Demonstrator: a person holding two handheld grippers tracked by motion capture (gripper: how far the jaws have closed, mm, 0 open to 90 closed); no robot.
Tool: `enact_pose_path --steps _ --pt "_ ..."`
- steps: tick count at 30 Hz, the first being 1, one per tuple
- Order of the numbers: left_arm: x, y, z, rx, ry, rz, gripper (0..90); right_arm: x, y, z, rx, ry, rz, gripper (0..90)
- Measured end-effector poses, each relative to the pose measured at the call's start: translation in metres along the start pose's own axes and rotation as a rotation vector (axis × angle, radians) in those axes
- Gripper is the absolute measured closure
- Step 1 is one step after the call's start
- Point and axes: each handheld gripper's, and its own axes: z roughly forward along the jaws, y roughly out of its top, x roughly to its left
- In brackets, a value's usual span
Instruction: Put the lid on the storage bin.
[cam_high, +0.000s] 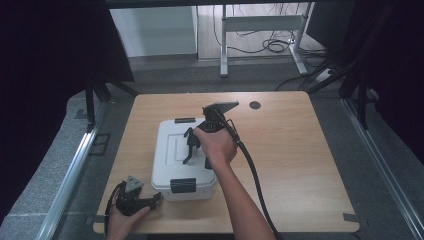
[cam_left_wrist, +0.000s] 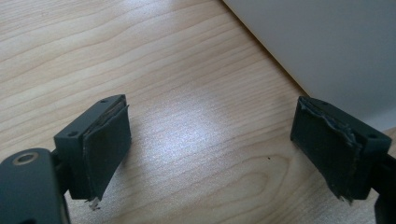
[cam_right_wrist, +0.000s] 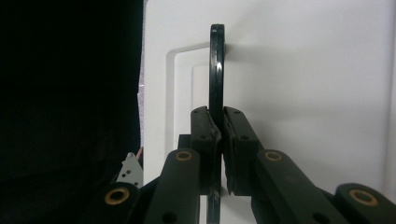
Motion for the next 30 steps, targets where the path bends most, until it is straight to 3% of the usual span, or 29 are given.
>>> enact_pose_path --steps 3,7,8,12,13,17,21,24,30 --pt "0.0 0.0 0.0 0.0 0.0 0.0 12.0 0.0 0.0 0.0 0.0 0.009 -0.001 83.1" --pt "0.0 0.0 0.0 0.0 0.0 0.0 12.0 -0.001 0.0 0.0 -0.004 0.005 -0.049 73.5" --pt "0.0 0.0 0.0 0.001 -0.001 0.0 12.0 -0.002 0.0 -0.001 -0.011 0.012 -0.087 64.6" --pt "0.0 0.0 0.0 0.001 0.0 0.0 12.1 -0.004 -0.001 -0.007 -0.037 0.041 -0.133 57.0" --pt "0.0 0.0 0.0 0.001 0.0 0.001 12.1 -0.005 -0.002 -0.013 -0.052 0.061 -0.167 51.2" --pt "0.0 0.0 0.0 0.001 0.0 0.0 12.0 -0.009 -0.006 -0.023 -0.099 0.094 -0.224 43.7" --pt "0.0 0.0 0.0 0.001 0.0 0.0 12.0 -0.015 -0.011 -0.029 -0.124 0.11 -0.278 41.3" --pt "0.0 0.0 0.0 0.001 0.0 0.001 12.0 -0.022 -0.018 -0.038 -0.149 0.155 -0.318 41.1" --pt "0.0 0.0 0.0 0.002 0.001 0.001 12.1 -0.038 -0.024 -0.051 -0.209 0.17 -0.371 39.4"
